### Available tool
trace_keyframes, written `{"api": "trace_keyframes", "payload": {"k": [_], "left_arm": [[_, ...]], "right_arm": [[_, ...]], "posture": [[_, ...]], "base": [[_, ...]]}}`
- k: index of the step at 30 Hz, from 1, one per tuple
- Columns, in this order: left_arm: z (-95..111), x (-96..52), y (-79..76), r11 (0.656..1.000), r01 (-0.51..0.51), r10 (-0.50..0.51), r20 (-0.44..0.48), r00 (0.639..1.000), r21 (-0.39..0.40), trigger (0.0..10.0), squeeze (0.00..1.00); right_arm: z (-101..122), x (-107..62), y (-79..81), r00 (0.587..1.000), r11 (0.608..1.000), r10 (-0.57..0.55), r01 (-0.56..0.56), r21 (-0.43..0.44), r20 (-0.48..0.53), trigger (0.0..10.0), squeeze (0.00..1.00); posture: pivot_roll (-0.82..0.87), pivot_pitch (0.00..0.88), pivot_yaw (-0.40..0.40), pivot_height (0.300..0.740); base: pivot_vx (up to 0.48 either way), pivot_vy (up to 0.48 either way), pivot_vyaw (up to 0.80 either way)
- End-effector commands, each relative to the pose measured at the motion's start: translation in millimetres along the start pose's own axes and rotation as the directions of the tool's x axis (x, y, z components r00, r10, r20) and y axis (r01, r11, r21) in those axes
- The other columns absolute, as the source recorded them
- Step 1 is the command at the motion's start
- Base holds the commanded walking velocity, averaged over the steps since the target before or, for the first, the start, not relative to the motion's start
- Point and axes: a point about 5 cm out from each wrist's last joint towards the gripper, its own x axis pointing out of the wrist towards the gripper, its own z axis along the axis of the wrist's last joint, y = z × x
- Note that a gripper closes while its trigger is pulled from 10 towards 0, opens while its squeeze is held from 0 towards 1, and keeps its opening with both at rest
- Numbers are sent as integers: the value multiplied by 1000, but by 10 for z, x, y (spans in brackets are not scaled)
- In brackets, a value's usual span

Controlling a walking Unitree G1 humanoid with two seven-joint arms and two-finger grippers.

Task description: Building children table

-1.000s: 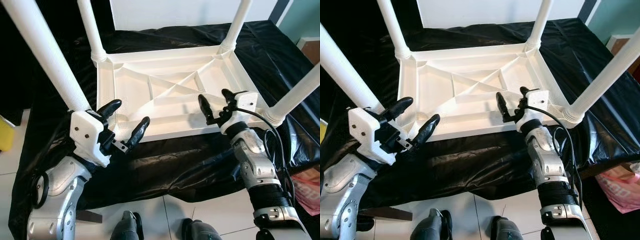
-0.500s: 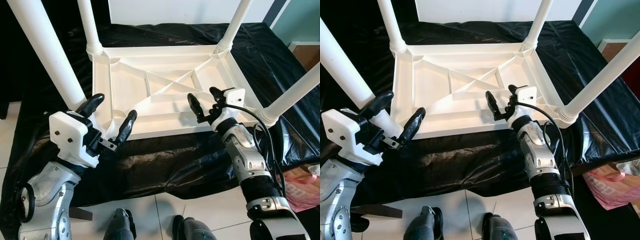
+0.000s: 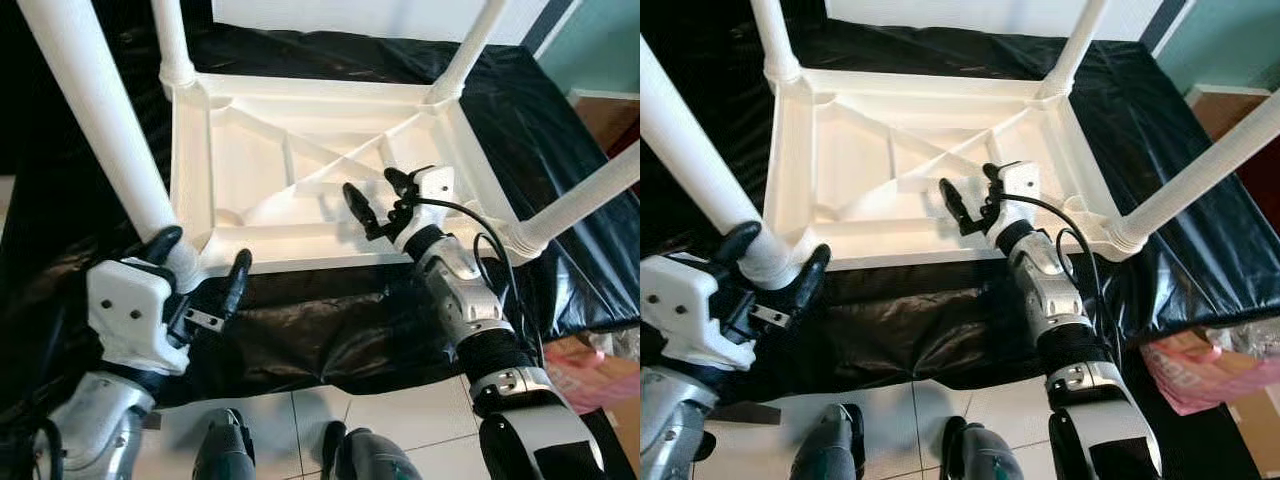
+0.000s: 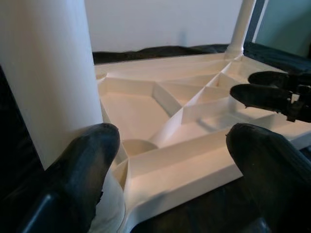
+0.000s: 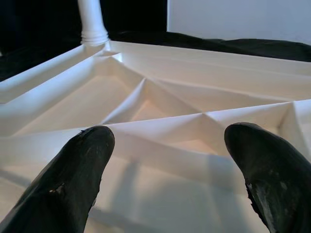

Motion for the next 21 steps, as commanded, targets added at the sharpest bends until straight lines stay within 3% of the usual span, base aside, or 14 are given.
{"api": "trace_keyframes", "payload": {"k": [1, 7, 9, 12, 14, 16, 18, 19, 21], "left_arm": [[-31, -16, -14, 1000, -18, 18, -31, 999, -9, 10000, 0], [-75, -31, 7, 999, 35, -33, -84, 996, 24, 10000, 0], [-174, -127, 62, 987, 96, -69, -208, 976, 126, 10000, 0], [-223, -168, 95, 977, 127, -78, -270, 960, 169, 10000, 0], [-234, -199, 184, 962, 128, -46, -323, 945, 239, 10000, 0], [-222, -200, 212, 958, 121, -31, -326, 945, 259, 10000, 0], [-198, -212, 381, 929, 55, 77, -337, 938, 365, 10000, 0], [-198, -212, 381, 929, 55, 77, -337, 938, 365, 10000, 0], [-182, -231, 552, 883, -14, 195, -342, 919, 468, 10000, 0]], "right_arm": [[-48, -45, -44, 1000, 1000, -14, 14, 1, -14, 10000, 0], [-69, -35, -15, 1000, 1000, 0, 1, 5, -12, 10000, 0], [-73, -44, -46, 1000, 1000, -8, 8, 3, -5, 10000, 0], [-76, -48, -54, 1000, 1000, -12, 12, 2, -3, 10000, 0], [-90, -50, -43, 1000, 1000, -16, 16, 5, 0, 10000, 0], [-95, -50, -36, 1000, 1000, -16, 16, 6, 1, 10000, 0], [-105, -44, -12, 1000, 1000, -14, 14, 13, 4, 10000, 0], [-105, -44, -12, 1000, 1000, -14, 14, 13, 4, 10000, 0], [-111, -37, 4, 1000, 1000, -14, 14, 18, 7, 10000, 0]], "posture": [[304, 233, -210, 740], [304, 230, -190, 740], [305, 220, -173, 740], [305, 218, -169, 740], [312, 210, -163, 740], [312, 210, -163, 740], [315, 203, -160, 740], [315, 203, -160, 740], [316, 200, -162, 740]], "base": [[0, 0, 0], [0, 0, 0], [0, 0, 0], [0, 0, 0], [0, 0, 0], [0, 0, 0], [0, 0, 0], [0, 0, 0], [0, 0, 0]]}}
